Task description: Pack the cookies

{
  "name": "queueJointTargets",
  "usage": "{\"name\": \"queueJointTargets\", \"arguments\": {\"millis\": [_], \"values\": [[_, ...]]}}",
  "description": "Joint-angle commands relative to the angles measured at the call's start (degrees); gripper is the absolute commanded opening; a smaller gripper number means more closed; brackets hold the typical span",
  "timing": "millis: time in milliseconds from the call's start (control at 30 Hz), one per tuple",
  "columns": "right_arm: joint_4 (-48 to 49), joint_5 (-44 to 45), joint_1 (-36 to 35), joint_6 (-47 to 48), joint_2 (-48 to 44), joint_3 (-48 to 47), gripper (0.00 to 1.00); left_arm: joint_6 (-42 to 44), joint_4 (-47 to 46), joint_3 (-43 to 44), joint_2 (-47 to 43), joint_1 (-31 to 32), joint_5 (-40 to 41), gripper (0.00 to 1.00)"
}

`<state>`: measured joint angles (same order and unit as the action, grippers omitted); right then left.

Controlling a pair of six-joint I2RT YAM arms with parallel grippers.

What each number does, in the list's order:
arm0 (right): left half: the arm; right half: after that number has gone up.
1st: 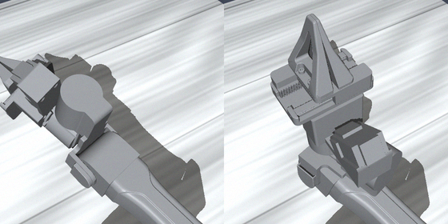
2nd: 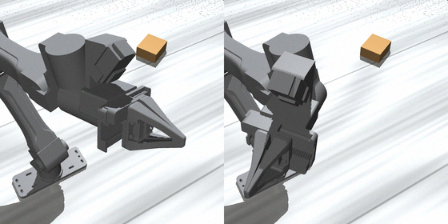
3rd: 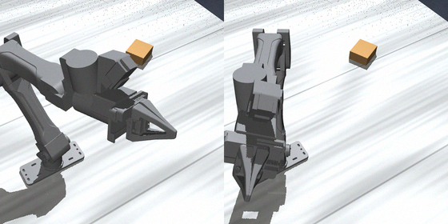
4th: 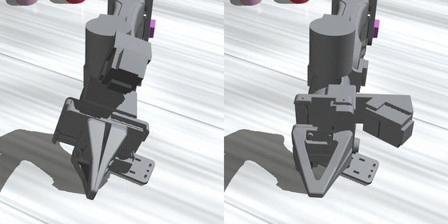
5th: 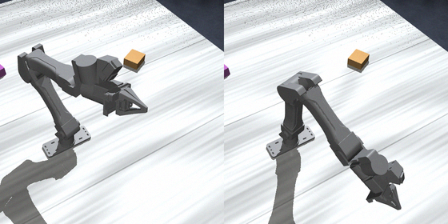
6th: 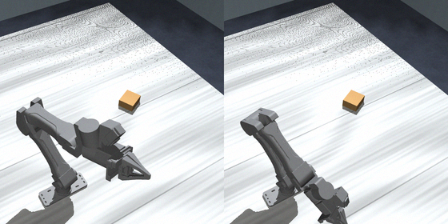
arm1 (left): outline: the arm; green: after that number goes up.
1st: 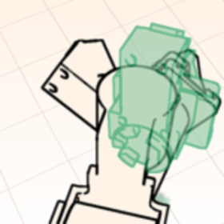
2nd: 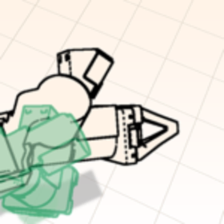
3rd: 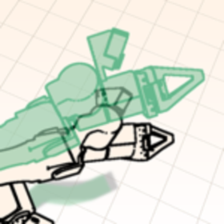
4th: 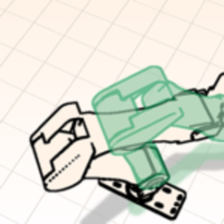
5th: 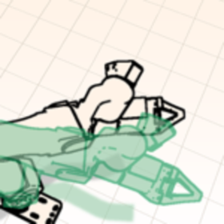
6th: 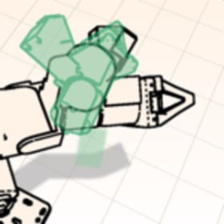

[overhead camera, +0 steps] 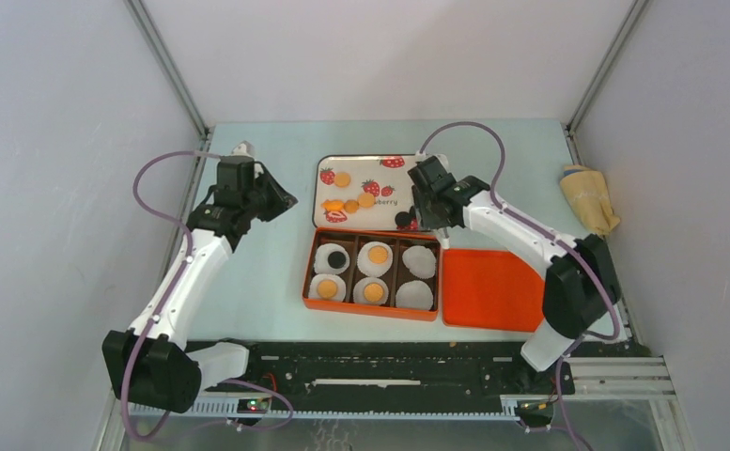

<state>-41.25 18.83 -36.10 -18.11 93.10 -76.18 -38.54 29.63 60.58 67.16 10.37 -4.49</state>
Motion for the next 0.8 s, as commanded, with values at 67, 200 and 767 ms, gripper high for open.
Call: {"name": "queueJointTargets", "arguments": {"millis": [67, 200, 767], "values": [[4.34, -0.09, 4.01, 4.16, 5.22, -7.66, 0.56, 1.06, -2.12, 3.58, 0.51, 0.26, -0.63, 0.16], [3.96, -0.29, 4.59, 5.12, 9.11, -10.93, 0.56, 1.19, -2.07, 3.56, 0.43, 0.26, 0.06, 0.16], [3.72, 0.87, 5.66, 4.44, 15.53, -12.73, 0.57, 1.10, -2.18, 3.76, 2.08, 0.26, -0.04, 0.16]]}}
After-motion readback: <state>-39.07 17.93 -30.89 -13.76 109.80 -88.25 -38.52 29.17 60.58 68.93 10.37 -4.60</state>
